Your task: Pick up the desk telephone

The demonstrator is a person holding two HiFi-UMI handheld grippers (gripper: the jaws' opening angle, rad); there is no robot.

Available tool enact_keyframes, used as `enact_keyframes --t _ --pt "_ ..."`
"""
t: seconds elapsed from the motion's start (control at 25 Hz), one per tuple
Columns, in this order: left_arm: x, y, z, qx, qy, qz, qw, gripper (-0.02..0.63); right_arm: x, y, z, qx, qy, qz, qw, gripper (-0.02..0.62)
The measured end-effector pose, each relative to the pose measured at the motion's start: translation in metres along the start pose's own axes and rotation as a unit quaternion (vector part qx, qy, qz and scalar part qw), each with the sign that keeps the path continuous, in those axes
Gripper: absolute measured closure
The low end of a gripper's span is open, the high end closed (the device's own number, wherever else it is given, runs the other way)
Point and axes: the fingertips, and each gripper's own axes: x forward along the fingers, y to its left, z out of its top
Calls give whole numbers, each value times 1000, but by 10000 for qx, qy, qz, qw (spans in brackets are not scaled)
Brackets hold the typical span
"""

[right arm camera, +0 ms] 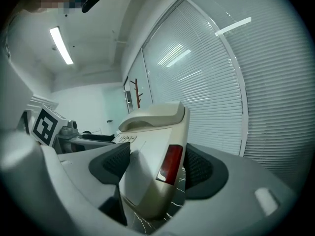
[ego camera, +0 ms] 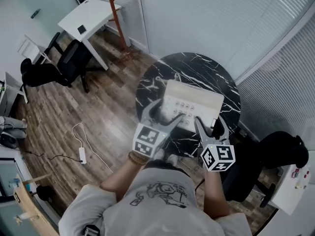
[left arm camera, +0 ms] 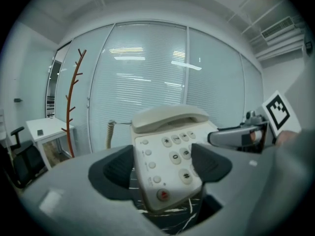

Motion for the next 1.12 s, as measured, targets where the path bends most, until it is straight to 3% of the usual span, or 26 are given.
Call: enact_keyframes --t 0.6,1.12 --pt "-13 -13 63 154 -397 -60 9991 238 -20 8 64 -241 -493 -143 9984 265" --pt "-6 -11 62 141 -374 -127 9991 238 -17 3 64 -263 -521 -232 9980 265"
